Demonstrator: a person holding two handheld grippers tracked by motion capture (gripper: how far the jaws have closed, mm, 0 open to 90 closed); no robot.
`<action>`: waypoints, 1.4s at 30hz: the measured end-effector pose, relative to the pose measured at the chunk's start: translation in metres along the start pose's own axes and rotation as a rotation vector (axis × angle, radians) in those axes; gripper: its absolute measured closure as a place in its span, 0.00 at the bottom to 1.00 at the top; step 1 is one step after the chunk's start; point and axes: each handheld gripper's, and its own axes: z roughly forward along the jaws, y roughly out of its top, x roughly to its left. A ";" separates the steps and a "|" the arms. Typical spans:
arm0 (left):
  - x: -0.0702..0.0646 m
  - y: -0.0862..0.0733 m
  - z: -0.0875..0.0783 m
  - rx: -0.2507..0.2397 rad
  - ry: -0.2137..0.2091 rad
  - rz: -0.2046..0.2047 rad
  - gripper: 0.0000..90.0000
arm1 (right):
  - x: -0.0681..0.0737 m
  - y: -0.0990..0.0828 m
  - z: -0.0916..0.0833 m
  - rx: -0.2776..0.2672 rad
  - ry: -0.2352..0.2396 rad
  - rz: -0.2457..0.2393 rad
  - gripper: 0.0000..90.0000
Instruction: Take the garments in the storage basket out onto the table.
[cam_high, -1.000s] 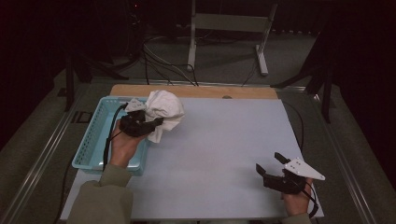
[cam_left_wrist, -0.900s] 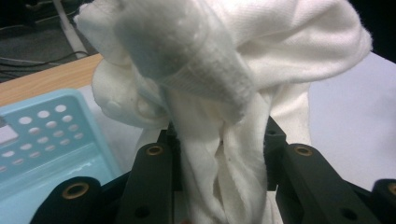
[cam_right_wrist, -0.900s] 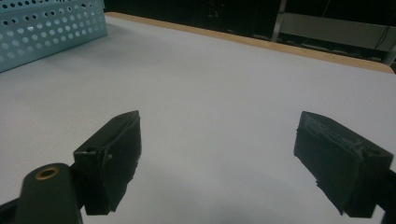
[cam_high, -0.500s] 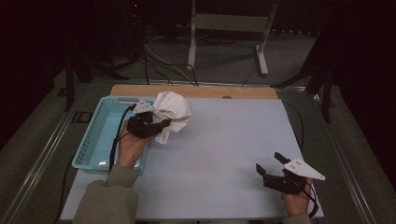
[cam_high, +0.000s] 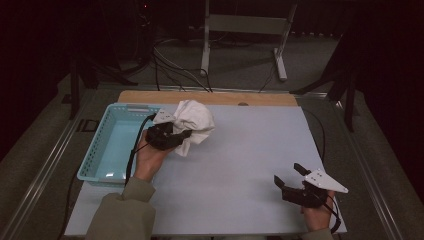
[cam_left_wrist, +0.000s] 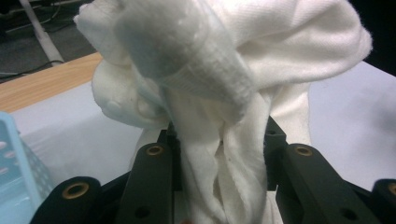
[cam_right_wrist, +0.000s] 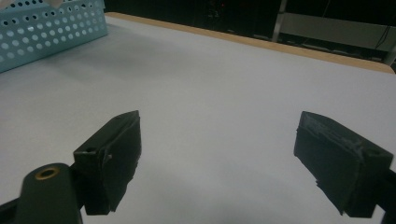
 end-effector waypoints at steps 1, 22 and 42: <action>0.000 0.000 0.000 0.000 0.000 0.000 0.75 | 0.000 0.000 0.000 0.000 0.000 0.000 0.17; -0.024 -0.002 0.027 -0.001 -0.055 0.004 0.75 | 0.000 0.000 -0.001 -0.005 -0.001 -0.001 0.17; -0.041 -0.012 0.048 0.026 -0.093 0.013 0.75 | 0.000 0.001 -0.001 -0.006 0.001 -0.001 0.17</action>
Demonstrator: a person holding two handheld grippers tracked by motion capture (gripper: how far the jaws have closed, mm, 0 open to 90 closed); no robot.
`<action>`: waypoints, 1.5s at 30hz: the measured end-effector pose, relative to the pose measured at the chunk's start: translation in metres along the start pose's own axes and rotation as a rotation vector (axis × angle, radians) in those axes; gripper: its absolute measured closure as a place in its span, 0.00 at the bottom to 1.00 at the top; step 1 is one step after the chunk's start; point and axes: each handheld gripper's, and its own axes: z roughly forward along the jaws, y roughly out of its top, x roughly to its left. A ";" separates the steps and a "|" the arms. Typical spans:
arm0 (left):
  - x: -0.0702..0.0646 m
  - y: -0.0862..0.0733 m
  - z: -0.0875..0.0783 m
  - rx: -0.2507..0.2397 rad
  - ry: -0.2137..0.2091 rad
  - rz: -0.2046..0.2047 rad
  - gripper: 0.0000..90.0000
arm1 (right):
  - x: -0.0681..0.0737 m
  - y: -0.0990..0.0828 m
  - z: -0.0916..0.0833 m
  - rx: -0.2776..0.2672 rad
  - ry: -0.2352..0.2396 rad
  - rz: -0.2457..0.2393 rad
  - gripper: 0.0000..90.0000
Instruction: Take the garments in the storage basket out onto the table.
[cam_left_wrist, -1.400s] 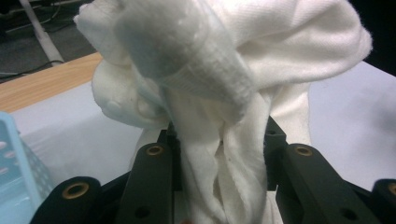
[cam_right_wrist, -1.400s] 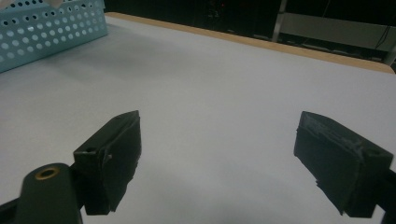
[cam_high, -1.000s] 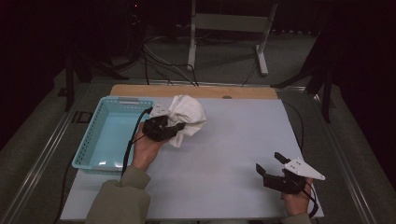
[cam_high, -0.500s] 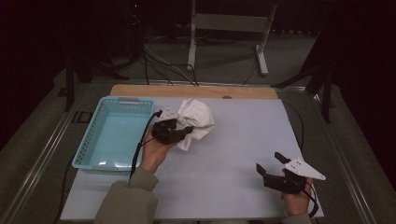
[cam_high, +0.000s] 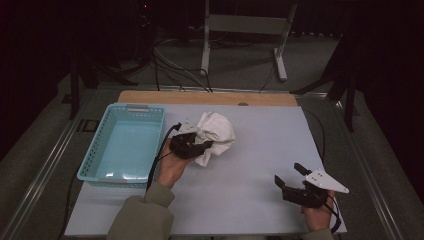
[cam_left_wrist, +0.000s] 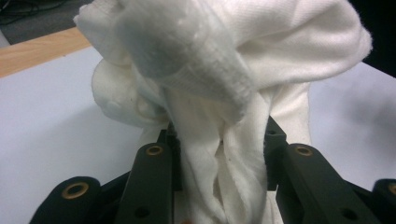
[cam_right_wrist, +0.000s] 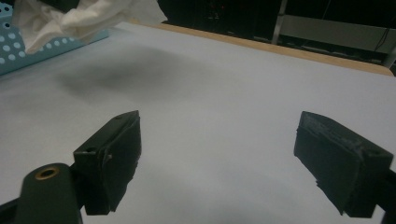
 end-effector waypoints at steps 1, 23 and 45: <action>-0.001 -0.001 0.001 0.001 -0.002 -0.001 0.75 | 0.000 0.000 0.000 0.000 0.000 0.000 0.17; -0.016 -0.014 0.033 0.050 -0.031 0.003 0.74 | 0.000 0.000 0.000 -0.001 0.003 -0.002 0.17; -0.026 -0.030 0.058 0.139 -0.046 0.014 0.65 | 0.000 0.000 0.000 -0.003 0.000 -0.002 0.17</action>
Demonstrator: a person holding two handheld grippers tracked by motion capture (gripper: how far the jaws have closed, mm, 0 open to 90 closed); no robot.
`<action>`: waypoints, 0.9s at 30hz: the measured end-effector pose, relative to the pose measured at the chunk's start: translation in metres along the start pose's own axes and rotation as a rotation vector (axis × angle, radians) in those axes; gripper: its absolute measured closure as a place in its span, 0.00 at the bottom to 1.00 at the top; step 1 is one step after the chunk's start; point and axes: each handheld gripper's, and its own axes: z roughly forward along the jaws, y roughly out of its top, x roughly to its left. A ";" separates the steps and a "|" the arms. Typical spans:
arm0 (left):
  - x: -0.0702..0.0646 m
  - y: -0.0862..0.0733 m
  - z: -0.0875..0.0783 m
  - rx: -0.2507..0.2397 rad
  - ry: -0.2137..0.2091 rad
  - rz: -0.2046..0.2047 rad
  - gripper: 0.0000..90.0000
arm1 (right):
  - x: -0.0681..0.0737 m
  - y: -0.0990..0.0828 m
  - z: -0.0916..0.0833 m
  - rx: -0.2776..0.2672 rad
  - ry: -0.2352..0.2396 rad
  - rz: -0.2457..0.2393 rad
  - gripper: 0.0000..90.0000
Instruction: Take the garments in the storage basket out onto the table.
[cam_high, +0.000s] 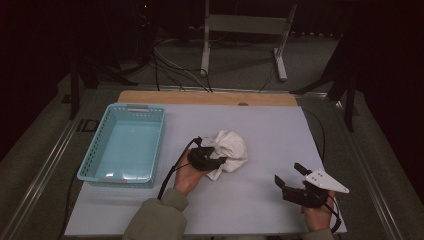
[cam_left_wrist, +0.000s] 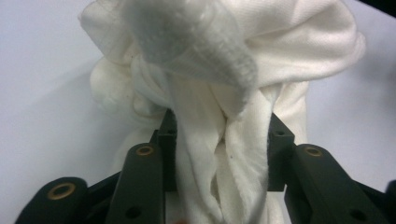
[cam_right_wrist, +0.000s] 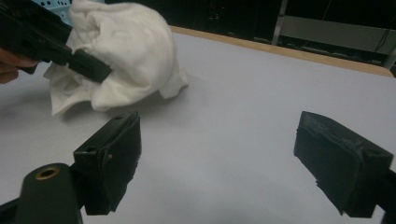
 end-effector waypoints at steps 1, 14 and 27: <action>0.001 -0.001 0.001 0.008 -0.009 -0.011 0.61 | 0.000 0.000 0.000 0.000 0.000 0.000 0.17; 0.009 0.000 -0.019 -0.067 0.003 -0.105 0.00 | 0.000 0.000 0.000 0.001 0.001 -0.002 0.17; 0.010 0.005 -0.049 -0.147 0.038 -0.089 0.00 | 0.001 0.000 0.000 0.001 0.002 -0.003 0.17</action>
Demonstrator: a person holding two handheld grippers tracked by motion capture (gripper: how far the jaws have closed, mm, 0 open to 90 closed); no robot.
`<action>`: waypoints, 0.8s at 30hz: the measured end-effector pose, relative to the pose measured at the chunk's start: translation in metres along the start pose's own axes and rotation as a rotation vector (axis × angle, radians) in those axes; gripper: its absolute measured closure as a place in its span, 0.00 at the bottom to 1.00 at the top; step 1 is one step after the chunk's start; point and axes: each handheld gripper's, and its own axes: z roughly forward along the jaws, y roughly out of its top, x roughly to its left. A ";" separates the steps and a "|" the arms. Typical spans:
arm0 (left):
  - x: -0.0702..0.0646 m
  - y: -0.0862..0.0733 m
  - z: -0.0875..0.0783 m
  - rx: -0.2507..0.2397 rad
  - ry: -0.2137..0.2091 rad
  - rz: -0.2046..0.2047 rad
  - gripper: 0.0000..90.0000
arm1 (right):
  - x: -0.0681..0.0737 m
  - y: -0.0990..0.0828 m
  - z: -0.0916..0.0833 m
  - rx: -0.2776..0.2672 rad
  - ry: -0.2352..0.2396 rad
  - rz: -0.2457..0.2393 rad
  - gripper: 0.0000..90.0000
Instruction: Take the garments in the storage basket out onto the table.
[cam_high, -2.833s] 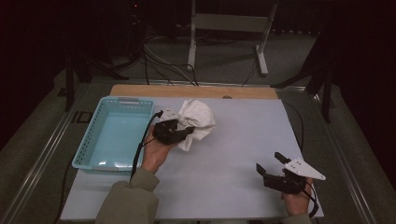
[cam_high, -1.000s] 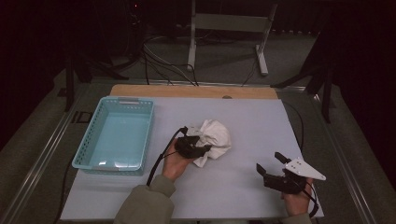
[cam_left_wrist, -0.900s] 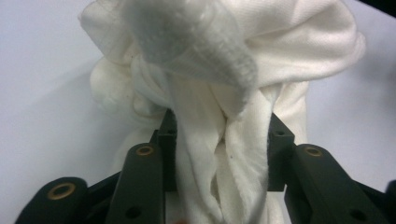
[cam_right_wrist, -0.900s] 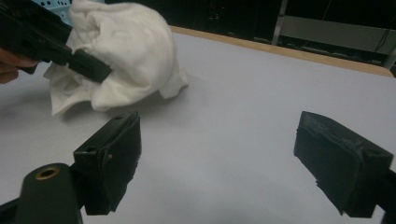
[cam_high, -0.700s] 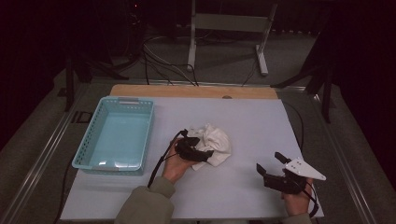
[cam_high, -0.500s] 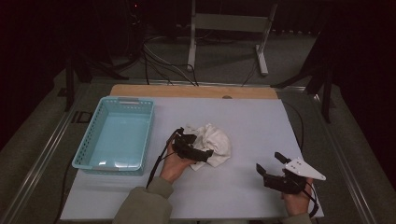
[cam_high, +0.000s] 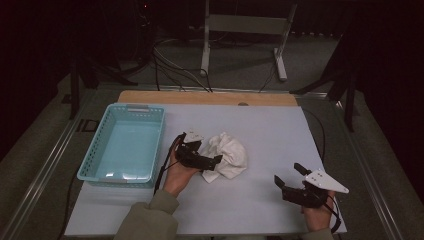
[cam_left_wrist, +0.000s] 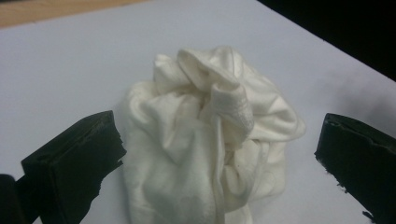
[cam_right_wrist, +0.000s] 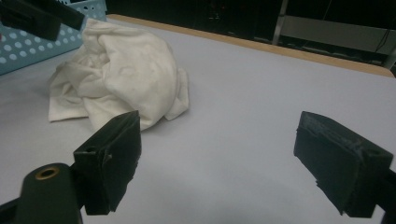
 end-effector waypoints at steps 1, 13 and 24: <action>0.000 0.001 -0.003 -0.003 0.001 -0.004 0.00 | 0.000 0.000 0.000 0.000 0.000 0.000 0.17; 0.007 0.011 -0.037 -0.067 0.029 0.003 0.00 | 0.000 0.000 0.000 0.001 0.001 0.001 0.17; 0.019 0.014 -0.066 -0.109 0.060 -0.005 0.00 | 0.000 0.000 0.000 0.001 0.001 0.001 0.17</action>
